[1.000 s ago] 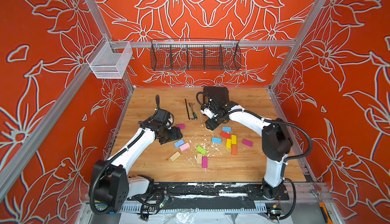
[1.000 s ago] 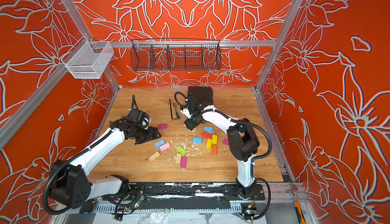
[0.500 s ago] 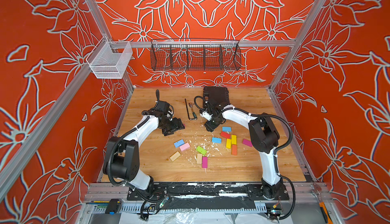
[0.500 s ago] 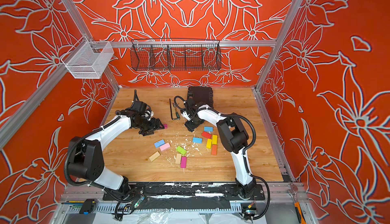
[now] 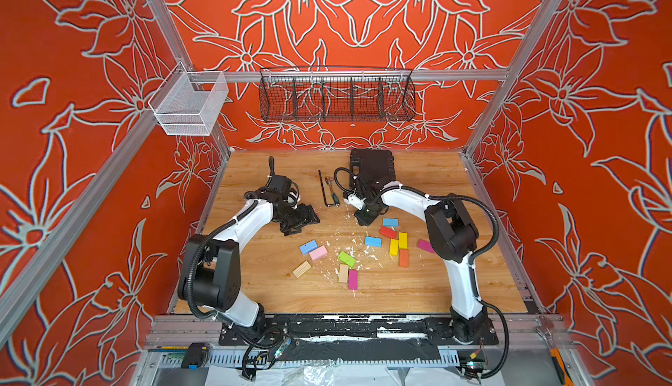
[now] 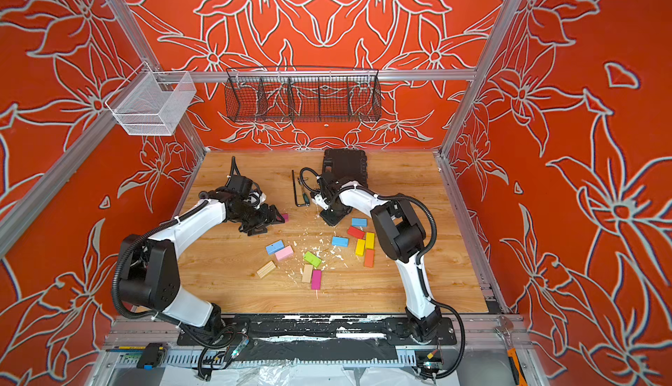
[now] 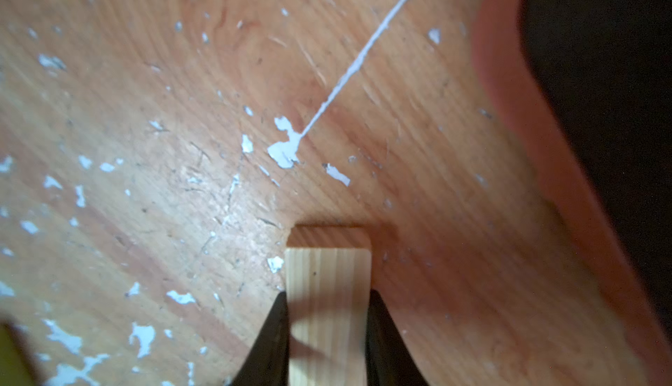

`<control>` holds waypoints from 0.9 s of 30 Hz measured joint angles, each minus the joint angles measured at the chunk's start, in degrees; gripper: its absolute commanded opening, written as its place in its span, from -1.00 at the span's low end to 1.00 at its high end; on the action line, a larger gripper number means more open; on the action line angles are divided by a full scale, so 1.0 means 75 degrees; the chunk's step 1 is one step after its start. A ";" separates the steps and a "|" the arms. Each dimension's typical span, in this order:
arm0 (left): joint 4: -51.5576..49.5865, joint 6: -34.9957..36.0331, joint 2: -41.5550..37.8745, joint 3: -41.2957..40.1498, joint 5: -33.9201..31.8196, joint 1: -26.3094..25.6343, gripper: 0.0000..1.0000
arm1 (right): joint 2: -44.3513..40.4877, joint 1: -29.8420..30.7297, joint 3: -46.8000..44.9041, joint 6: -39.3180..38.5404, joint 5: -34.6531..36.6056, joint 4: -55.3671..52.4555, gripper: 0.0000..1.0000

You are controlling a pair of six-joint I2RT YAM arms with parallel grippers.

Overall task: Assemble the number 7 with building blocks
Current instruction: Pick up the building block from the center of the board, then assemble the building block at the center of the board.

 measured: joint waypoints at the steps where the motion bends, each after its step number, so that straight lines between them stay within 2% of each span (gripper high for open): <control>1: 0.0055 -0.0029 0.0000 -0.0050 0.0093 0.0047 0.61 | 0.0000 0.0000 0.0000 -0.0012 -0.0035 -0.0009 -0.60; 9: 0.0618 -0.0440 0.0009 -0.0396 0.1037 0.0729 0.61 | -0.0023 0.0015 0.0000 -0.0411 -0.0309 -0.0035 -0.60; 15: 0.0807 -0.0510 0.0629 0.0026 0.1533 0.1204 0.61 | -0.0160 0.0463 0.0149 -0.1623 -0.0571 -0.0117 -0.58; 20: 0.0819 -0.0449 0.1478 0.0609 0.1600 0.1288 0.60 | -0.0079 0.0938 0.1043 -0.2693 -0.0746 -0.0393 -0.58; 27: 0.0903 -0.0443 0.2378 0.1040 0.1623 0.1288 0.58 | 0.0597 0.1058 0.2410 -0.3917 -0.0857 -0.0781 -0.58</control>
